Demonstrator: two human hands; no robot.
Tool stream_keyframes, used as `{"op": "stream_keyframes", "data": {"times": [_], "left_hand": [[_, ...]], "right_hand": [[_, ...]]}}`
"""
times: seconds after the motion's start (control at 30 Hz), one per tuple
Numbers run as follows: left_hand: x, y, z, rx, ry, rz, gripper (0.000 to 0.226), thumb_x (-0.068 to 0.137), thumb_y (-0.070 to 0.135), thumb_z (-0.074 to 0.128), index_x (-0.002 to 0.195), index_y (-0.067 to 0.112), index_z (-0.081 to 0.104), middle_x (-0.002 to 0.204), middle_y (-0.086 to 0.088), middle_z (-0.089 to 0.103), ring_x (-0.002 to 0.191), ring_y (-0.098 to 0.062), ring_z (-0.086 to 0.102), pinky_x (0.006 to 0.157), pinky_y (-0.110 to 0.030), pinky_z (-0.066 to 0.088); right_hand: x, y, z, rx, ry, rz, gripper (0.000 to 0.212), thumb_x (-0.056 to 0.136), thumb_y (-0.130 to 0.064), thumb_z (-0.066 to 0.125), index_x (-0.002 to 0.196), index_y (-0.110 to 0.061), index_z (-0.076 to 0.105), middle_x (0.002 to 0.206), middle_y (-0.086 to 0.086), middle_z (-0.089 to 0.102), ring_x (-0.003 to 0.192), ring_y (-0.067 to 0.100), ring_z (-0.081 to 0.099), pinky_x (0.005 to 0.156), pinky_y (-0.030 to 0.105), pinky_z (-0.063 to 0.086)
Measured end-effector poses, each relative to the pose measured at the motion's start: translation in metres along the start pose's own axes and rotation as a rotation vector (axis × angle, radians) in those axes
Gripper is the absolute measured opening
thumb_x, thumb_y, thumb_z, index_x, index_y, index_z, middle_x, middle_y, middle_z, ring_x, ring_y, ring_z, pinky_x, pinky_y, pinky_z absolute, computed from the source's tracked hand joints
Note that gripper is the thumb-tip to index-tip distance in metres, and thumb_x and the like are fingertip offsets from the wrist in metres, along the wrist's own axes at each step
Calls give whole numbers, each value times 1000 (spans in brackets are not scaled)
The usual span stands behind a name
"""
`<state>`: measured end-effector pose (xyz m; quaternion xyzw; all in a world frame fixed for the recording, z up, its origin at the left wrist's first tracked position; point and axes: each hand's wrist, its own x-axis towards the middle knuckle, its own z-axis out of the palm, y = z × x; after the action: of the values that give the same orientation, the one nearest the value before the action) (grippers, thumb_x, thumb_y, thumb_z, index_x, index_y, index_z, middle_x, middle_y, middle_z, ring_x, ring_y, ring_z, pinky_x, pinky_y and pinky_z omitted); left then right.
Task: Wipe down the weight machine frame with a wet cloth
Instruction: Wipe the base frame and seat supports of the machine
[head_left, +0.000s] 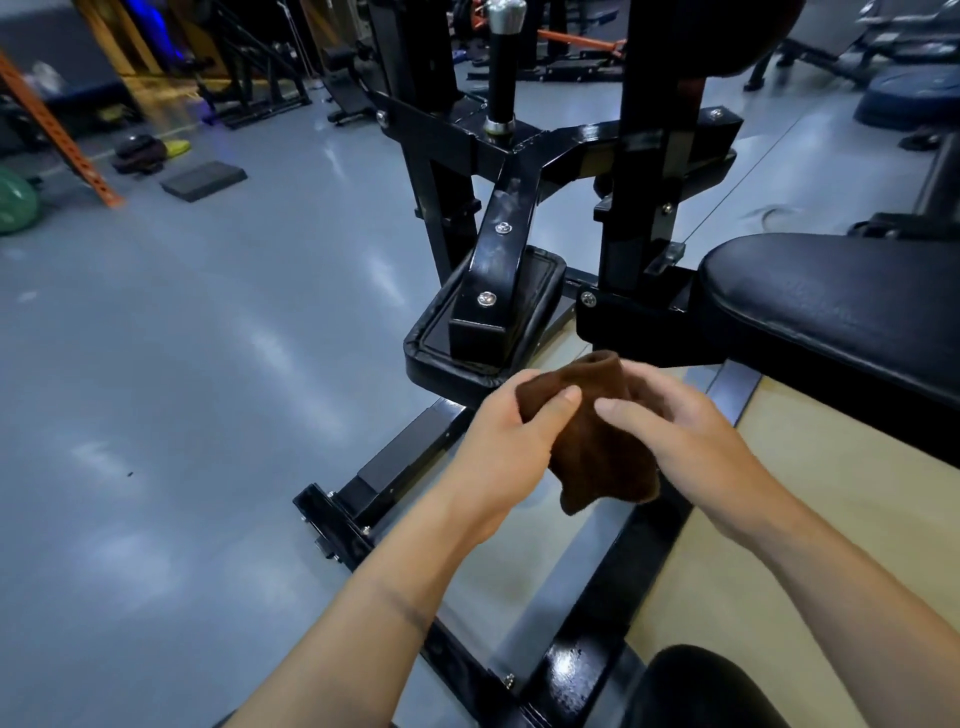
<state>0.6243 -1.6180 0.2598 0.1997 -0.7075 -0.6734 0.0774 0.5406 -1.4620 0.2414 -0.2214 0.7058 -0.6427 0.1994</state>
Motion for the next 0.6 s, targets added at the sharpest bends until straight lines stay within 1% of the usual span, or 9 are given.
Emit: {"op": "stream_keyframes", "data": {"times": [0.03,0.1,0.17,0.23,0.3,0.37,0.43,0.5,0.6], "left_hand": [[-2,2,0,-26,6,9,14,102,25,64,114,20,69,107,-7,76,106,-24,72,97,-51,57],[-4,2,0,-65,64,-4,13,99,24,68,112,21,70,104,-3,77,102,-20,74,93,-51,60],[-6,-1,2,-8,160,10,13,97,29,70,108,21,71,96,0,78,94,-15,75,89,-48,61],[-7,-6,2,171,255,49,18,97,40,67,104,23,71,90,3,76,88,-10,72,89,-44,60],[-9,-6,3,224,276,55,27,98,51,62,104,26,71,91,7,75,90,-6,71,92,-40,58],[-14,1,6,66,165,38,34,100,52,58,113,24,72,101,9,77,101,-5,71,100,-38,56],[-16,7,9,-71,54,28,38,102,44,56,120,14,70,112,-2,77,111,-16,71,105,-42,53],[-17,10,8,-125,20,52,41,101,39,58,121,6,68,116,-15,75,113,-27,71,104,-46,54],[-16,18,5,-174,13,59,47,93,42,64,123,6,67,116,-18,74,111,-31,72,101,-51,55]], "right_hand": [[1,-4,-1,-20,-39,-18,22,96,-27,70,118,-30,72,105,-9,77,100,8,72,83,25,58],[3,-5,2,-111,25,-107,14,95,-27,73,108,-27,74,97,-10,77,93,7,73,83,25,58],[3,-3,9,-210,179,-172,14,93,-29,75,106,-34,72,95,-16,75,91,2,70,79,17,55],[3,-1,16,-252,358,-206,17,92,-29,77,105,-37,71,98,-18,73,90,0,68,78,17,53],[0,0,21,-250,463,-266,22,90,-27,78,107,-38,71,103,-19,69,93,-2,64,79,13,49],[-4,-2,26,-257,434,-339,27,89,-22,80,111,-35,71,106,-19,66,97,-4,62,79,5,43],[-9,-4,29,-256,308,-373,29,88,-21,80,114,-31,72,107,-18,66,100,0,64,82,5,44],[-12,-8,28,-235,158,-388,29,88,-21,80,114,-30,73,106,-19,67,103,1,65,83,6,45],[-8,-15,21,-329,83,-454,27,89,-37,75,114,-45,69,117,-26,61,117,0,53,92,4,38]]}}
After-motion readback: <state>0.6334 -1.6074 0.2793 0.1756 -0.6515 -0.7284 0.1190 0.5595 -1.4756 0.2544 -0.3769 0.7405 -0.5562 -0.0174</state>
